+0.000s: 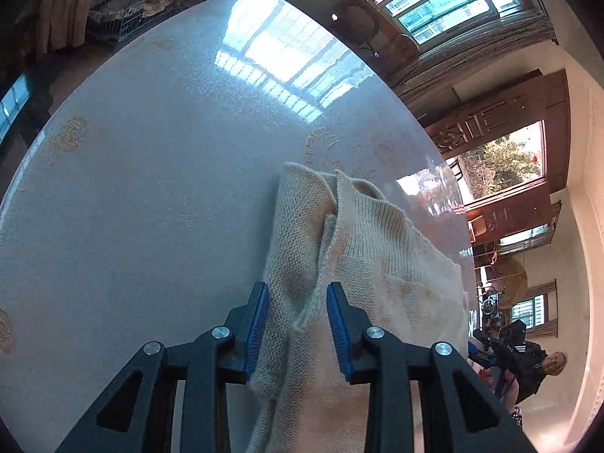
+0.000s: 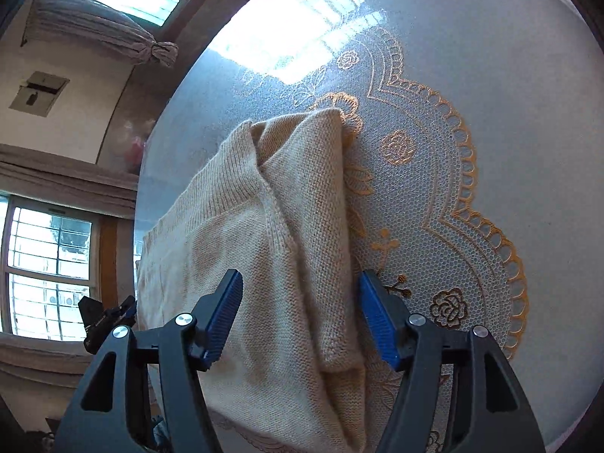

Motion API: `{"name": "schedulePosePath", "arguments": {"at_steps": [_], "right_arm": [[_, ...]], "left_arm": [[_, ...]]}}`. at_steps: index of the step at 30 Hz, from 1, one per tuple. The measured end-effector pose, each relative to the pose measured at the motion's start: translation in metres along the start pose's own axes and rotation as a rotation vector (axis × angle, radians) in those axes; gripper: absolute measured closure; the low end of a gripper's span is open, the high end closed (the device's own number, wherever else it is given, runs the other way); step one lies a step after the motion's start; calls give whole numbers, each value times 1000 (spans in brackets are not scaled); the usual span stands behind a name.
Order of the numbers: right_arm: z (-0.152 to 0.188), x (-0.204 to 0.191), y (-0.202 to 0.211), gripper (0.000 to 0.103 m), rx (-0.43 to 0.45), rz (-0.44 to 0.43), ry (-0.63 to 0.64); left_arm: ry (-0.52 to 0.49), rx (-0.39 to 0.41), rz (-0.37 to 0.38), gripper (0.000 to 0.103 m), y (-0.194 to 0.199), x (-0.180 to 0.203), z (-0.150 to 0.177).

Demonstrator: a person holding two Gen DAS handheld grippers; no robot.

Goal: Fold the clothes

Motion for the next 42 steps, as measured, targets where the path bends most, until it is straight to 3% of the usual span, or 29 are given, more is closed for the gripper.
{"name": "schedulePosePath", "arguments": {"at_steps": [5,9,12,17,18,24,30,32,33,34,35,36,37,42], "right_arm": [[-5,-7,-4,36,-28,-51,-16],[5,-18,-13,36,-64,-75,17],[8,-23,-17,36,-81,-97,32],[9,-22,-17,36,-88,-115,23],[9,-22,-17,36,-90,-115,26],[9,-25,-17,34,-93,-107,55],[10,-36,-26,34,-118,-139,80],[10,-38,-28,34,-109,-132,90],[9,-40,-29,34,-100,-125,94],[9,-41,-29,35,-92,-114,100],[9,-39,-30,45,-89,-67,116],[9,-37,-31,71,-87,-17,133],[9,-37,-33,78,-90,8,139],[8,-42,-33,81,-65,64,136]], "left_arm": [[18,-23,56,63,-7,2,0],[-43,-57,58,56,-7,9,-1],[-133,-85,3,55,-9,13,1],[-300,-102,-172,53,-11,11,4],[-300,-98,-171,53,-10,11,4],[-151,-102,28,51,-13,10,0],[-96,-83,92,51,-17,12,-2],[-126,-69,36,61,-19,12,-2],[-166,-58,-29,69,-19,12,-1],[-213,-46,-89,84,-21,12,1],[-263,-36,-132,85,-22,15,3],[-301,-28,-163,87,-23,19,5],[-327,-18,-190,88,-24,22,6],[-363,33,-267,92,-23,34,6]]}}
Point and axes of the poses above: each gripper's, at about its wrist camera, not at the fingertips, and y roughly against the way its jaws point, x to its right, z to its underside, the point moved 9 cm from there along -y, roughly the way its jaws point, and after that the axes turned 1 degree about y, right-handed, at the moved point
